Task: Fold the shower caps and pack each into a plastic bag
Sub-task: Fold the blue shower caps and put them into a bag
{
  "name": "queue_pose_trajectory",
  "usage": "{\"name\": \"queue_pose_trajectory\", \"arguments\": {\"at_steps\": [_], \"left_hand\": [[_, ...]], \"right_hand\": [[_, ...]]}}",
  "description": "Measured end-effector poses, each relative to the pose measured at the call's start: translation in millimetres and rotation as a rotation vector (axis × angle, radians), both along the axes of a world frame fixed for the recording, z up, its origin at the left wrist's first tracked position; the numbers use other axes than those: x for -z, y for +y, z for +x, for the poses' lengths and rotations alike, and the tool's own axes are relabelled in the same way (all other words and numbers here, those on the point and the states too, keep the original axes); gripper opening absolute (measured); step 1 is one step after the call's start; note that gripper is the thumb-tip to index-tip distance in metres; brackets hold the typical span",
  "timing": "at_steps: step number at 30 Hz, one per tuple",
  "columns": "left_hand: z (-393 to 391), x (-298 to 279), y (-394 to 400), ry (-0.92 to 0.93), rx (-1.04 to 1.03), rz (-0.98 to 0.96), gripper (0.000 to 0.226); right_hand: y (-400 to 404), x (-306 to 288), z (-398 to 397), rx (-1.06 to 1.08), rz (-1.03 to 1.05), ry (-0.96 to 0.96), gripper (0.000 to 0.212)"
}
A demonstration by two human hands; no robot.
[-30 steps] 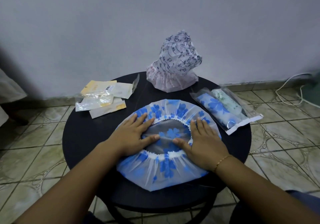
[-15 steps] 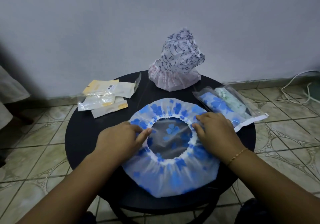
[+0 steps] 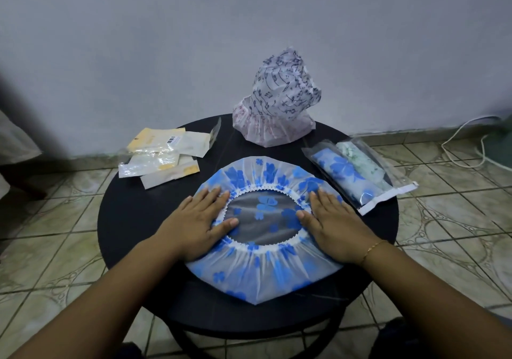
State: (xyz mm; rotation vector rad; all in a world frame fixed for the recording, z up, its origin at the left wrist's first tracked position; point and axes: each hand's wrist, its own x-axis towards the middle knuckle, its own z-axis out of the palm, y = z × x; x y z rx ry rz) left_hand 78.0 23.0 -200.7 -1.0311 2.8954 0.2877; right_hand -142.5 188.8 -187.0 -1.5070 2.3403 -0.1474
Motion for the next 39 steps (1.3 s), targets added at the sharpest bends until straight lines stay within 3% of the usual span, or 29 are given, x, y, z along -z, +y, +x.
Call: {"name": "queue_pose_trajectory", "arguments": {"at_steps": [4,6,8,12,15,19,23,26,30,34,39], "left_hand": [[8.5,-2.6,0.1,0.231,-0.005,0.099,0.1],[19.0,-10.1,2.6,0.402,-0.052,0.155,0.07],[33.9,-17.4,3.2,0.507,-0.103,0.125,0.041],[65.9,-23.1,8.5,0.521,-0.05,-0.023,0.053],[78.5,-23.1,17.8,0.434,0.036,0.064,0.071],[80.3,-18.0,29.4,0.323,0.105,0.14,0.055],[82.5,-15.4,26.9,0.312,0.104,0.088,0.051],[81.8,-22.6,31.1,0.37,0.03,0.066,0.033],[80.7,-28.0,37.3,0.518,-0.065,0.107,0.012],[78.4,-20.0,31.6,0.635,-0.296,0.193,0.039],[64.1,-21.3,28.8,0.728,-0.531,0.236,0.029]], "right_hand": [[7.6,-7.2,-8.7,0.006,-0.219,-0.244,0.052],[16.6,-14.4,-15.6,0.008,-0.343,-0.329,0.044],[25.9,-18.4,-23.9,-0.01,-0.427,-0.281,0.046],[43.9,-16.5,-37.6,-0.041,-0.481,-0.149,0.054],[53.4,-12.4,-39.7,-0.087,-0.441,-0.133,0.058],[57.1,-8.3,-35.1,-0.136,-0.399,-0.104,0.051],[58.3,-10.6,-32.0,-0.148,-0.388,-0.09,0.044],[56.8,-9.9,-31.5,-0.158,-0.395,-0.09,0.04],[51.9,-13.8,-24.4,-0.101,-0.482,-0.197,0.015],[41.5,-9.8,-22.3,0.012,-0.517,-0.254,0.031],[19.9,-4.6,-20.4,0.185,-0.542,-0.216,0.037]]}}
